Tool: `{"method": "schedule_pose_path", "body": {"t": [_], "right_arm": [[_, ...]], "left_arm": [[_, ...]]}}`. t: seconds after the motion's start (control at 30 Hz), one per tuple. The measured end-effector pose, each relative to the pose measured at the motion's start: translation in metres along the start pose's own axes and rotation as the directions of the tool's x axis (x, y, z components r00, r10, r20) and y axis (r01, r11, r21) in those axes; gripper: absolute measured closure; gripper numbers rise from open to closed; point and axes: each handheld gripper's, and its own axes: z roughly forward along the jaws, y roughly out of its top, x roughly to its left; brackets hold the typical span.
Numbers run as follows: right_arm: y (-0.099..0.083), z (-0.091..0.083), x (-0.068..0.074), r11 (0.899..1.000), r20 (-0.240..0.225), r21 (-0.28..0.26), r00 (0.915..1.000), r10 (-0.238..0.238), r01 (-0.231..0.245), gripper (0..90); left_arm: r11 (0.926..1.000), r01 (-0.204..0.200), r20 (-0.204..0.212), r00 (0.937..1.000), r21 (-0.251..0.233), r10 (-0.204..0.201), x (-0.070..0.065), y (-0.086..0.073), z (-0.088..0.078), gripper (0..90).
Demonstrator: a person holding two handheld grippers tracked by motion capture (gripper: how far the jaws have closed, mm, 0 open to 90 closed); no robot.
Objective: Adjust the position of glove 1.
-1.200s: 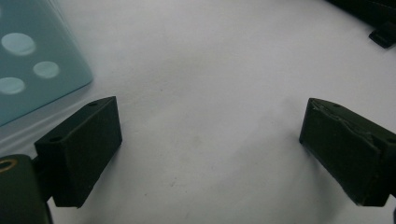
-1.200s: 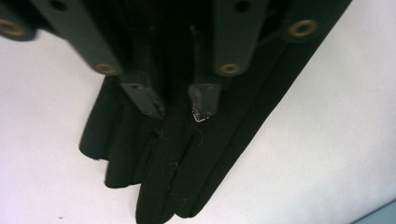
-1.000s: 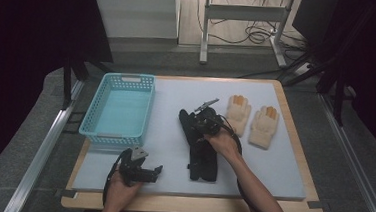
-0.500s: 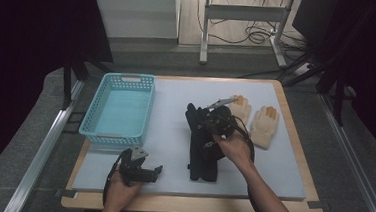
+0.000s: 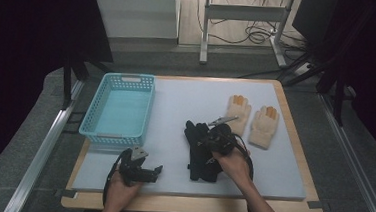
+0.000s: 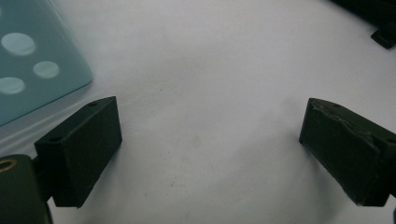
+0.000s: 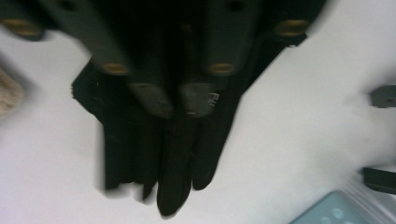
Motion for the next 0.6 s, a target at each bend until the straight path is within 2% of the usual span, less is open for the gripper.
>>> {"method": "schedule_pose_path", "body": {"t": [0.1, 0.27, 0.5, 0.6], "right_arm": [[0.002, -0.007, -0.004, 1.0, 0.005, -0.015, 0.9997, -0.024, 0.024, 66.5], [0.006, -0.02, -0.009, 0.996, 0.029, -0.015, 0.9954, -0.091, 0.092, 69.0], [-0.007, -0.028, -0.005, 0.988, -0.012, 0.027, 0.988, -0.154, 0.154, 69.9], [-0.016, -0.036, -0.003, 0.987, -0.019, 0.028, 0.9874, -0.157, 0.158, 68.5]], "left_arm": [[1.0, 0.0, 0.0, 1.0, 0.0, 0.0, 0.0, 0.0, 0.0, 6.0], [1.0, 0.003, 0.0, 1.0, 0.0, -0.003, 0.0, 0.0, 0.0, 6.0], [1.0, 0.004, 0.0, 1.0, 0.0, -0.004, 0.0, 0.0, 0.0, 6.1], [1.0, 0.002, -0.001, 1.0, -0.001, -0.002, 0.0, 0.0, 0.0, 6.0]]}}
